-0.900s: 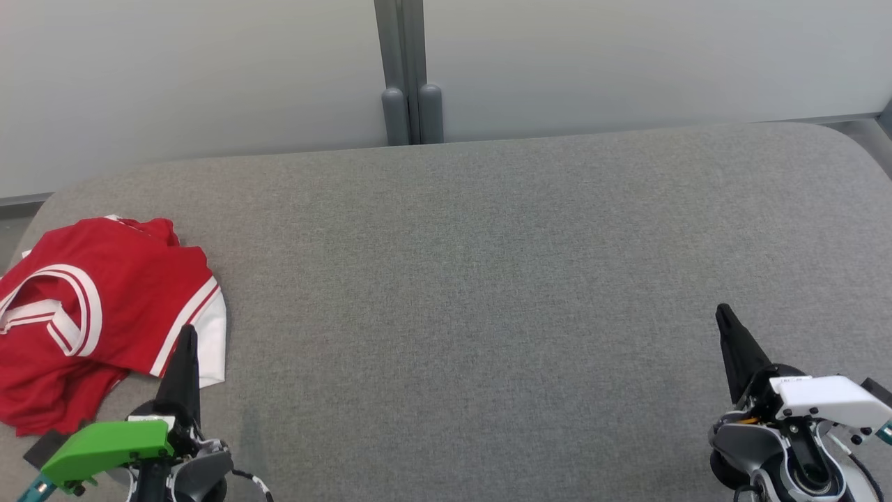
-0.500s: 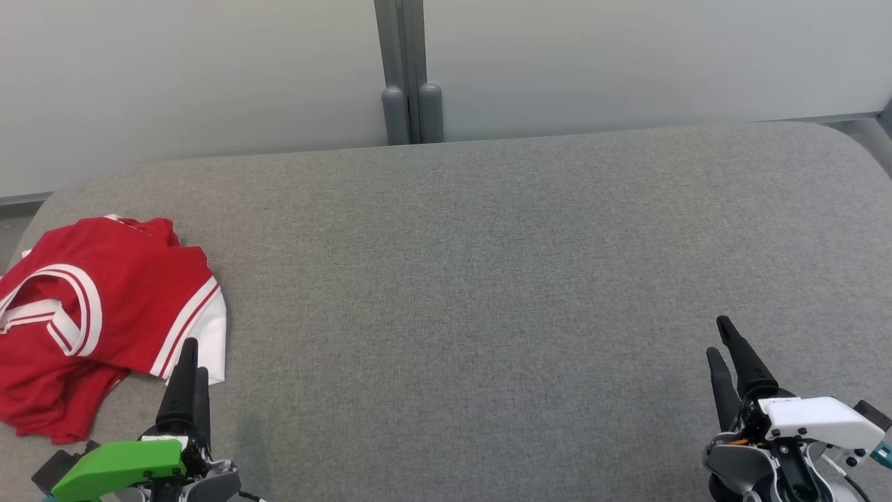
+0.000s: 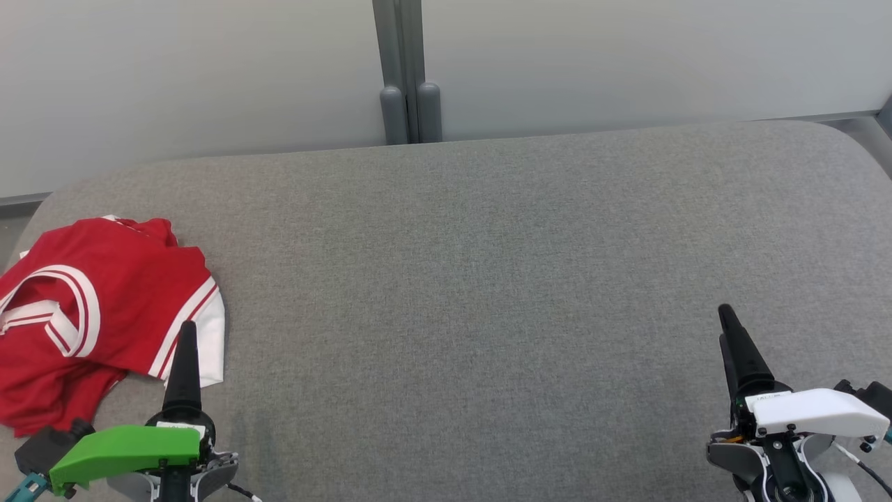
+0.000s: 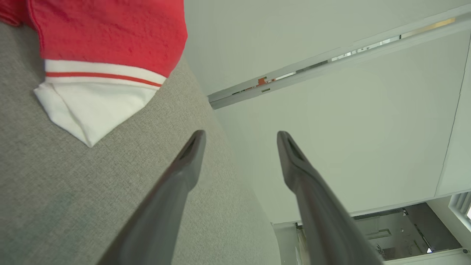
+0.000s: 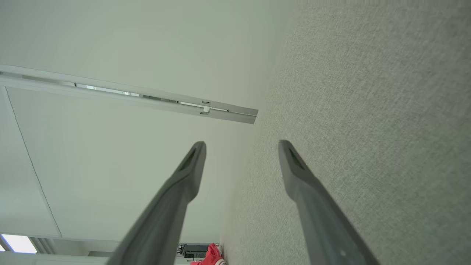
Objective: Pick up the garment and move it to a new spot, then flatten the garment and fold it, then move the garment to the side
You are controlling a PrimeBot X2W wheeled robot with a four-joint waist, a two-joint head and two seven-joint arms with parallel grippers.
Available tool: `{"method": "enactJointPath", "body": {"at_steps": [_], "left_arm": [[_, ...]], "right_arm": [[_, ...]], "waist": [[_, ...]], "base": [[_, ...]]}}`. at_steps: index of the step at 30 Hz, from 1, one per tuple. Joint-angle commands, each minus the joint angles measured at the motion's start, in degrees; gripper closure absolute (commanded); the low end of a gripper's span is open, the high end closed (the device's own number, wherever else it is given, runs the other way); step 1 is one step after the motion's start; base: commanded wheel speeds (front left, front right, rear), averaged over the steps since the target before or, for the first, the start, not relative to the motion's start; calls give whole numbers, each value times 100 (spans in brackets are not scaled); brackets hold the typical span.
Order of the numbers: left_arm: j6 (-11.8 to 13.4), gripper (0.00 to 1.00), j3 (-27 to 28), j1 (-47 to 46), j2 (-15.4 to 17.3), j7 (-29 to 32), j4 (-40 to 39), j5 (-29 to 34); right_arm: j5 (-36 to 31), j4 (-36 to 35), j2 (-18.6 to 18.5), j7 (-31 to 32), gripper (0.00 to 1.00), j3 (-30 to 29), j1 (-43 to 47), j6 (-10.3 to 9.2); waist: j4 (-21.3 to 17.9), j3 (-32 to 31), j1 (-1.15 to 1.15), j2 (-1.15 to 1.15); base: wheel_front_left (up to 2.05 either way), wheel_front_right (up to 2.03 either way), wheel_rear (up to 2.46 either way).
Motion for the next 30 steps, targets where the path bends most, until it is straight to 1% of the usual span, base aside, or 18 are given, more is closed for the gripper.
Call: {"method": "enactJointPath", "body": {"at_steps": [1, 12, 19, 23, 30], "left_arm": [[25, 0, -22, -127, 34, -63, -155, 299], [102, 0, -143, -70, 52, -305, -399, 1856], [206, 0, -290, -27, 131, -445, -502, 2746], [283, 0, -393, 0, 193, -523, -532, 3156], [386, 0, -505, 51, 261, -646, -533, 3643]], "right_arm": [[-231, -159, -40, -68, 0, 21, -29, 1], [-1392, -420, -48, -312, 0, 146, 34, 1], [-2153, -546, -52, -452, 0, 259, 72, 1], [-2568, -577, -55, -530, 0, 332, 103, 2], [-3239, -507, -59, -652, 0, 408, 155, 2]], "waist": [[-3, 0, 0, 0], [-15, 1, 0, 0], [-22, -1, 0, 0], [-23, -5, 0, 0], [-18, -12, 0, 0]], "base": [[0, 0, 0], [0, 0, 0], [0, 0, 0], [0, 0, 0], [0, 0, 0]]}}
